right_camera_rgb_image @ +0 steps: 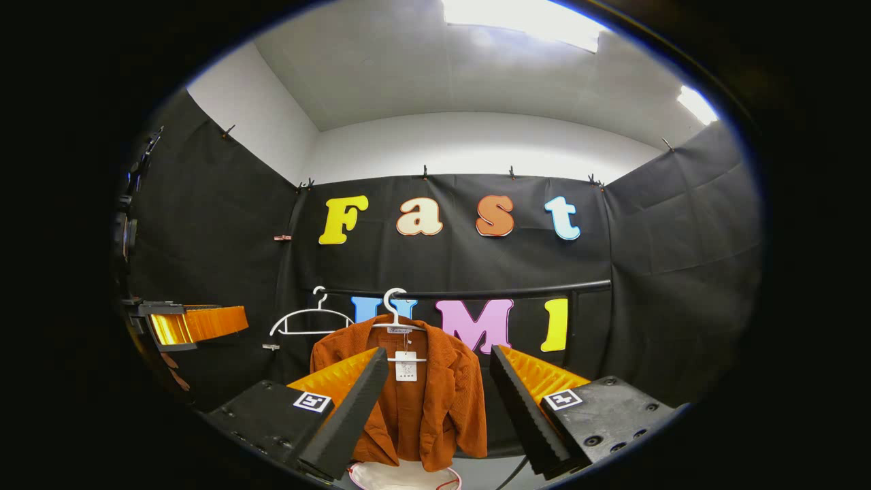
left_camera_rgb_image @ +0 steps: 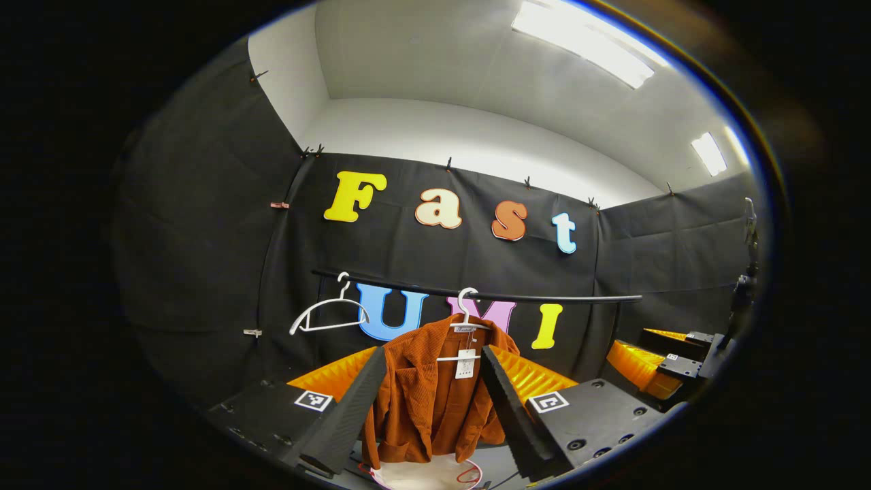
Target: Grasp the clothes on the hanger with both hands and then place them into the laundry hamper below.
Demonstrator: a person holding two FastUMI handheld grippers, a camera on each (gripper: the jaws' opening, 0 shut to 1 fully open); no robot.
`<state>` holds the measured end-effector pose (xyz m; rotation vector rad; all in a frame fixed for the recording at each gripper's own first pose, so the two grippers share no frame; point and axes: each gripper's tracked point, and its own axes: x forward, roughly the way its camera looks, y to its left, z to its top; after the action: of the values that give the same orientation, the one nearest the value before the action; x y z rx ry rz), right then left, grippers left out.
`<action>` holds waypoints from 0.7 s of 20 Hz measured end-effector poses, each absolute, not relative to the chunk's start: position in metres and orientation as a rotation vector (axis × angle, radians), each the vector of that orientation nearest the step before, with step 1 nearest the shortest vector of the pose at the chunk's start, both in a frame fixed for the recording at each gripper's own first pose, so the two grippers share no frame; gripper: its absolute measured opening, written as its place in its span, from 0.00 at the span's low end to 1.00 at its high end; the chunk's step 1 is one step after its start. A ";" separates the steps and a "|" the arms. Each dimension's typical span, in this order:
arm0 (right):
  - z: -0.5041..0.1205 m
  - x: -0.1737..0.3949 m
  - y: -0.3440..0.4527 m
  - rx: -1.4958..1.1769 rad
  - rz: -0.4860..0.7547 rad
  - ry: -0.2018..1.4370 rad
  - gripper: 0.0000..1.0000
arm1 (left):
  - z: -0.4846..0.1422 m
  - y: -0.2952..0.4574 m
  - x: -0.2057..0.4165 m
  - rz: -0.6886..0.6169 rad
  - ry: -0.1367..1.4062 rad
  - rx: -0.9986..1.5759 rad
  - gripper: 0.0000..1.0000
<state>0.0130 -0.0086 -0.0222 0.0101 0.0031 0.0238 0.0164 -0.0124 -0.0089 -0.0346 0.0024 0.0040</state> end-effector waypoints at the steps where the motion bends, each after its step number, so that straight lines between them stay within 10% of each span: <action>1: -0.022 0.013 -0.008 0.011 0.021 0.004 0.97 | -0.010 -0.011 0.018 0.003 0.004 -0.038 0.89; 14: -0.034 0.004 0.011 -0.019 -0.056 0.034 0.99 | -0.022 0.003 0.027 -0.097 0.040 -0.058 0.89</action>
<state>0.0038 0.0113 -0.0335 -0.0185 0.0340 -0.0561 0.0268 0.0030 -0.0225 -0.0583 0.0400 -0.0967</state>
